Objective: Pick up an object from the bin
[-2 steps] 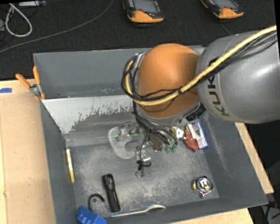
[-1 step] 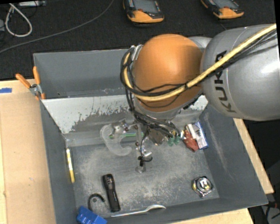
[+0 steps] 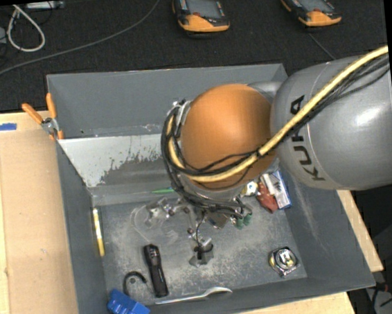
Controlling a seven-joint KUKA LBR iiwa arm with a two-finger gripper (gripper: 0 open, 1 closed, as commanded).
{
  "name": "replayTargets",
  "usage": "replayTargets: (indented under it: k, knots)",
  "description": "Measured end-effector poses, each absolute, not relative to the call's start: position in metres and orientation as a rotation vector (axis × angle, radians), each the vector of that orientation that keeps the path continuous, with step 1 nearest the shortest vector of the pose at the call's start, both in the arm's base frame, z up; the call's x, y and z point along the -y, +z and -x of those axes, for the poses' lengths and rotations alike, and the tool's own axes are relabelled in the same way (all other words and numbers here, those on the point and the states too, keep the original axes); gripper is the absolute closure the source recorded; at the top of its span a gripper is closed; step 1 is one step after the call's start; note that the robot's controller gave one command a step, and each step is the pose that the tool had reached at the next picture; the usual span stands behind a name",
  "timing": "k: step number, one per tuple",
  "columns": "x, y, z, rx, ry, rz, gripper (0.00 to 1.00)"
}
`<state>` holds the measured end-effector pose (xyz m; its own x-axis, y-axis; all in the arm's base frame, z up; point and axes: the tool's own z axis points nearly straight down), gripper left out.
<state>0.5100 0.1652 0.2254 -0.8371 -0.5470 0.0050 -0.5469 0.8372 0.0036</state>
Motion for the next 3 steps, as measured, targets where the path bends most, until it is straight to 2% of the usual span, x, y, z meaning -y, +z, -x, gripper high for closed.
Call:
replayTargets:
  k: [1, 2, 3]
  knots:
    - [-0.234, 0.202, -0.544, 2.973, -0.005, -1.013, 0.00]
    - [-0.243, 0.151, -0.518, 2.907, -0.004, -1.132, 0.00]
    - [-0.245, 0.140, -0.529, 2.929, -0.007, -1.120, 0.00]
